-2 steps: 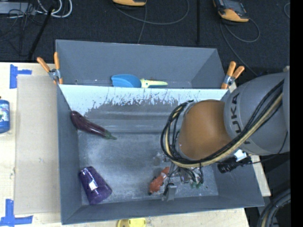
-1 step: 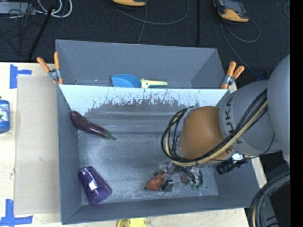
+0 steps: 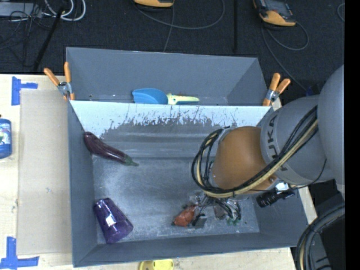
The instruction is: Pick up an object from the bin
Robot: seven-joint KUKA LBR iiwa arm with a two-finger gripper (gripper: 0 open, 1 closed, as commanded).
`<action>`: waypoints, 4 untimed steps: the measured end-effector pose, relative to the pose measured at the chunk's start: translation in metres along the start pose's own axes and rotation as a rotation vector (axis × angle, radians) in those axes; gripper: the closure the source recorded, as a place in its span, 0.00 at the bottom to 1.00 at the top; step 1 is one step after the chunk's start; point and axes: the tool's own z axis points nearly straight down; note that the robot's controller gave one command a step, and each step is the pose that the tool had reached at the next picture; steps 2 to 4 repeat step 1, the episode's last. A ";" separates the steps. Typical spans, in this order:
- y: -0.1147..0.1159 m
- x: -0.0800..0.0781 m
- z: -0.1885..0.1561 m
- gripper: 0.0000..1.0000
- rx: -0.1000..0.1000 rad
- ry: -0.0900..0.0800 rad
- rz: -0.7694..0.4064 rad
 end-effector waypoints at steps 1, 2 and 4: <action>0.006 0.014 -0.135 1.00 0.000 -0.002 -0.034; 0.006 0.014 -0.135 1.00 0.000 -0.002 -0.034; 0.006 0.014 -0.135 1.00 0.000 -0.002 -0.034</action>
Offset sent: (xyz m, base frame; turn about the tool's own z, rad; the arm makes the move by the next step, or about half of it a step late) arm 0.0000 0.0000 0.0000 0.0000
